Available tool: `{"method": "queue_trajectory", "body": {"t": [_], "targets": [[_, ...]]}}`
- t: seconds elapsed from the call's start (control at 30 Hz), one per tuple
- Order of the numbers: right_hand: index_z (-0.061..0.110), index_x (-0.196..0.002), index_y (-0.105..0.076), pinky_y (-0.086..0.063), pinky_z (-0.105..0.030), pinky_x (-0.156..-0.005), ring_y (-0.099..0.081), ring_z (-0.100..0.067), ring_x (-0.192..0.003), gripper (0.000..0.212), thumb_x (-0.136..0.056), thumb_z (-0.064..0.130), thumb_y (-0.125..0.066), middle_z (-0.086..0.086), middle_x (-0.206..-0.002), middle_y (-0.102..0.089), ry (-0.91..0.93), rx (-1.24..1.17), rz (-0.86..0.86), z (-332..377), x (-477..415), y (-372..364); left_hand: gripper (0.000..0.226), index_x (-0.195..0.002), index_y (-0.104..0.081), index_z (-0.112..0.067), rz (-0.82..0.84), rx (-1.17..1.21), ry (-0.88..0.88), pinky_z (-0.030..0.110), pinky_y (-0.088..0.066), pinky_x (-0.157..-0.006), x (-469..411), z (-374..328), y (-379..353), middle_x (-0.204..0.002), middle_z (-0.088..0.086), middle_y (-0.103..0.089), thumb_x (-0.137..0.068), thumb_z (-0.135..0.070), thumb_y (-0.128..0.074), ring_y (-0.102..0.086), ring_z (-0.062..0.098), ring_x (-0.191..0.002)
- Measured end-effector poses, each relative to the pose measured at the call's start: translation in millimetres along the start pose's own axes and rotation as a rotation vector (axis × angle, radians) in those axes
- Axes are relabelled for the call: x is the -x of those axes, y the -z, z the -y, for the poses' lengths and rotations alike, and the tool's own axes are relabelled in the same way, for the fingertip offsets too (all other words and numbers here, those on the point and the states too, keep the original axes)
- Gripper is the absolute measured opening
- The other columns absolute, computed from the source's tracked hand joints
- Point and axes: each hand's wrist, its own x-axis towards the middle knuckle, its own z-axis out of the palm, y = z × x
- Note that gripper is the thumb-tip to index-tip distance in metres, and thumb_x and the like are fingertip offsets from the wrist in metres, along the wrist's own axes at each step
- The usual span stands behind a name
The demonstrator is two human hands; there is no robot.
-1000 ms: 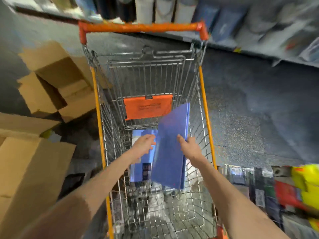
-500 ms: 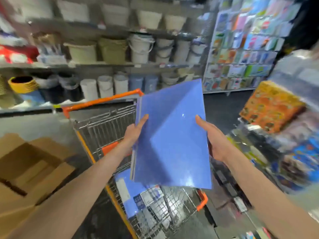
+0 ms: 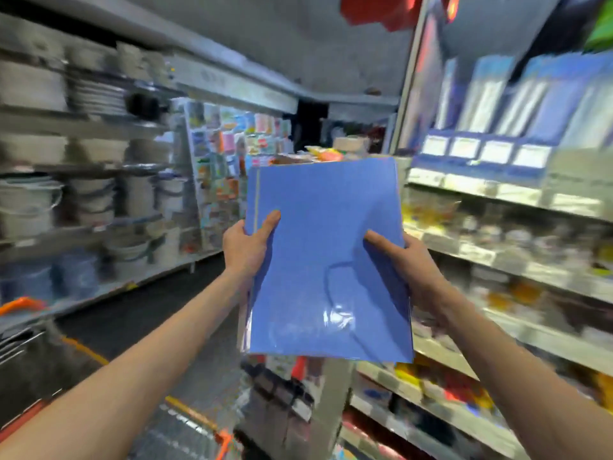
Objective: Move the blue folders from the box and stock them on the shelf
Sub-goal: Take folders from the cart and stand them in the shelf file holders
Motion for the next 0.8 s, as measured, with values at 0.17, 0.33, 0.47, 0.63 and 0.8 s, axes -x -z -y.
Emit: {"method": "queue_trajectory", "body": {"t": [0.17, 0.33, 0.47, 0.63, 0.8], "targets": [[0.015, -0.114, -0.071, -0.057, -0.044, -0.092, -0.072, -0.024, -0.102, 0.031, -0.088, 0.032, -0.074, -0.003, -0.108, -0.076, 0.171, 0.092, -0.181, 51.7, 46.5, 149.8, 0.045, -0.099, -0.076, -0.016, 0.202, 0.079, -0.105, 0.035, -0.06, -0.077, 68.0, -70.1, -142.1, -0.094, -0.003, -0.078, -0.078, -0.056, -0.078, -0.07, 0.004, -0.078], [0.008, -0.118, -0.07, -0.056, -0.048, -0.093, -0.07, -0.028, -0.104, 0.03, -0.091, 0.021, -0.071, -0.009, -0.113, -0.074, 0.323, 0.114, -0.397, 103.0, 108.3, 301.1, 0.064, -0.09, -0.077, -0.017, 0.281, 0.138, -0.208, 0.042, -0.061, -0.076, 158.9, -140.7, -284.1, -0.081, -0.009, -0.076, -0.068, -0.077, -0.073, -0.069, 0.006, -0.076], [0.013, -0.115, -0.07, -0.058, -0.046, -0.084, -0.072, -0.026, -0.096, 0.025, -0.091, 0.02, -0.072, -0.007, -0.11, -0.075, 0.395, 0.138, -0.5, 148.6, 152.9, 399.0, 0.071, -0.108, -0.068, -0.008, 0.414, 0.041, -0.32, 0.029, -0.052, -0.08, 227.2, -211.7, -368.1, -0.097, 0.004, -0.071, -0.079, -0.073, -0.065, -0.069, 0.024, -0.094], [0.02, -0.114, -0.071, -0.059, -0.047, -0.086, -0.073, -0.022, -0.097, 0.029, -0.087, 0.028, -0.075, 0.002, -0.108, -0.076, 0.522, 0.245, -0.682, 191.5, 183.2, 484.6, 0.045, -0.114, -0.064, -0.022, 0.38, 0.058, -0.462, 0.037, -0.05, -0.088, 275.0, -273.4, -449.6, -0.093, -0.01, -0.068, -0.085, -0.057, -0.067, -0.067, 0.018, -0.097], [0.022, -0.11, -0.07, -0.059, -0.038, -0.081, -0.072, -0.012, -0.09, 0.022, -0.089, 0.031, -0.072, 0.007, -0.102, -0.074, 0.627, 0.403, -0.91, 226.5, 181.6, 545.1, 0.024, -0.108, -0.064, -0.023, 0.413, 0.032, -0.685, 0.03, -0.04, -0.075, 317.2, -308.9, -527.9, -0.089, -0.015, -0.067, -0.091, -0.041, -0.064, -0.06, 0.012, -0.085]]}}
